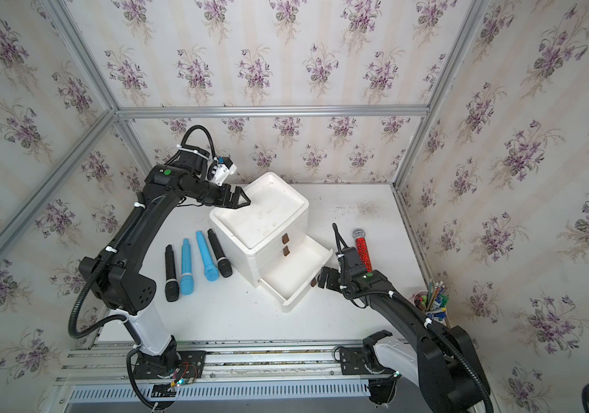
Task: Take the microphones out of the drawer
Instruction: Close the drawer of the storage box.
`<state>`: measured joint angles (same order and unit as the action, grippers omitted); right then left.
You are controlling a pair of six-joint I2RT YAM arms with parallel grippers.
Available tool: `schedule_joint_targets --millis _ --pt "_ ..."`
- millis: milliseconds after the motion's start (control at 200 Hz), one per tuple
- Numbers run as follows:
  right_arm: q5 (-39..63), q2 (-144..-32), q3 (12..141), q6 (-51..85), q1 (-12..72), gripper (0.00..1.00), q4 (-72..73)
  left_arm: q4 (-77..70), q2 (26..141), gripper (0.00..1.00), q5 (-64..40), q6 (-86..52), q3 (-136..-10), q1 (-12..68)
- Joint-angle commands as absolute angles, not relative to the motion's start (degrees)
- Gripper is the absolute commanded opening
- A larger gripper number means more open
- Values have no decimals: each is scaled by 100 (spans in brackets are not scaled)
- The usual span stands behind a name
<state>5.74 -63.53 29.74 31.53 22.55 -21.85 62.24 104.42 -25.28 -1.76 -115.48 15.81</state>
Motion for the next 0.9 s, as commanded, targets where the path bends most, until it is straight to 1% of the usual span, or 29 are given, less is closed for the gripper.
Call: schedule_joint_targets --millis 0,320,614,899 --pt "707 -6407 2874 3351 2288 100 -1749 6374 10436 99 -2791 1 -11483 1664" --pt "808 -6558 2731 3603 2467 100 -989 6381 10520 99 -2970 149 -11420 1744" --pt "839 -7197 2934 3599 2514 100 -277 6400 10463 99 -3035 239 -11374 1764" --pt "1046 -7841 3228 3574 2541 100 267 6400 10466 99 -3317 195 -11351 1819"
